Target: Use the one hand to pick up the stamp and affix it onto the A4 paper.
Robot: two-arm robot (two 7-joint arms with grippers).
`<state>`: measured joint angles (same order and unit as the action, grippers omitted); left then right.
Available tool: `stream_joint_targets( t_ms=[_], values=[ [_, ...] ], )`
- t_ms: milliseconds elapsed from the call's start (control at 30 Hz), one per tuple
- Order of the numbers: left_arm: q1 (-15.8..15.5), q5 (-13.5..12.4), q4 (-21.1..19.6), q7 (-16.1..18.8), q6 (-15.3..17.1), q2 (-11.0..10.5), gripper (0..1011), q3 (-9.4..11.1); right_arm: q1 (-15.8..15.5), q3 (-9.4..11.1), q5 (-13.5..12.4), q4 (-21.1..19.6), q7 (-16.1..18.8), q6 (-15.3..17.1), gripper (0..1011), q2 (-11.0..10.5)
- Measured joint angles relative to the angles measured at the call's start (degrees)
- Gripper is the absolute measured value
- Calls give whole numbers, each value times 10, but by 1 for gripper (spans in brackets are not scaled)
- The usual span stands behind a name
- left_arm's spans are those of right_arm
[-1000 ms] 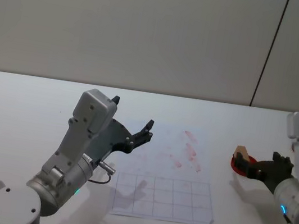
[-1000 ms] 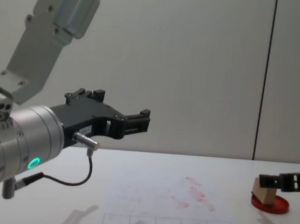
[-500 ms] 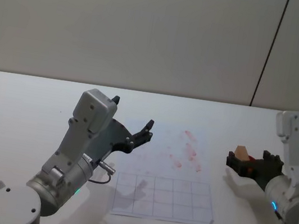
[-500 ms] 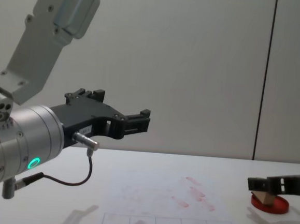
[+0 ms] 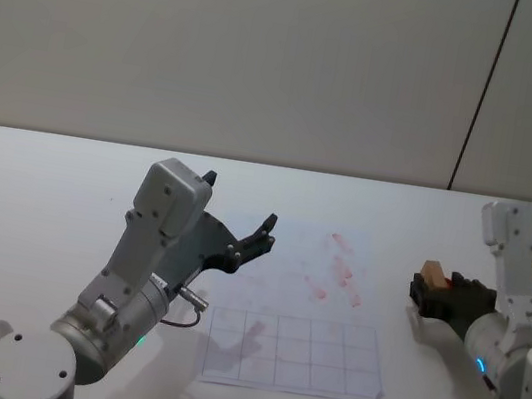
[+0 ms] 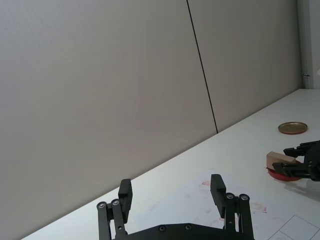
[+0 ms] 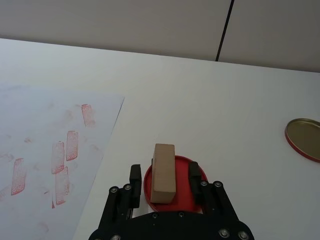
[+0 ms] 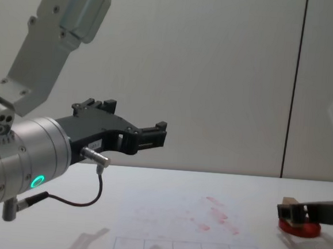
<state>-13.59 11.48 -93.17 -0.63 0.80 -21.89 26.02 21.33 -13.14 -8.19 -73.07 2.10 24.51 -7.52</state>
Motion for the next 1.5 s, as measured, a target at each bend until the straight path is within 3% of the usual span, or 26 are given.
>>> stream_joint_targets(
  t_ms=[133, 400, 1000, 1500],
  values=[
    [0, 0, 0, 0, 0, 0, 993, 0, 4, 0, 3, 9, 2, -6, 459, 2],
    [0, 0, 0, 0, 0, 0, 993, 0, 6, 2, 10, 13, 2, -14, 234, 2],
    [0, 0, 0, 0, 0, 0, 993, 0, -12, 15, 18, -25, -17, -9, 225, -11],
    [0, 0, 0, 0, 0, 0, 993, 0, -23, 21, 5, -33, -8, -10, 224, -15]
  ],
)
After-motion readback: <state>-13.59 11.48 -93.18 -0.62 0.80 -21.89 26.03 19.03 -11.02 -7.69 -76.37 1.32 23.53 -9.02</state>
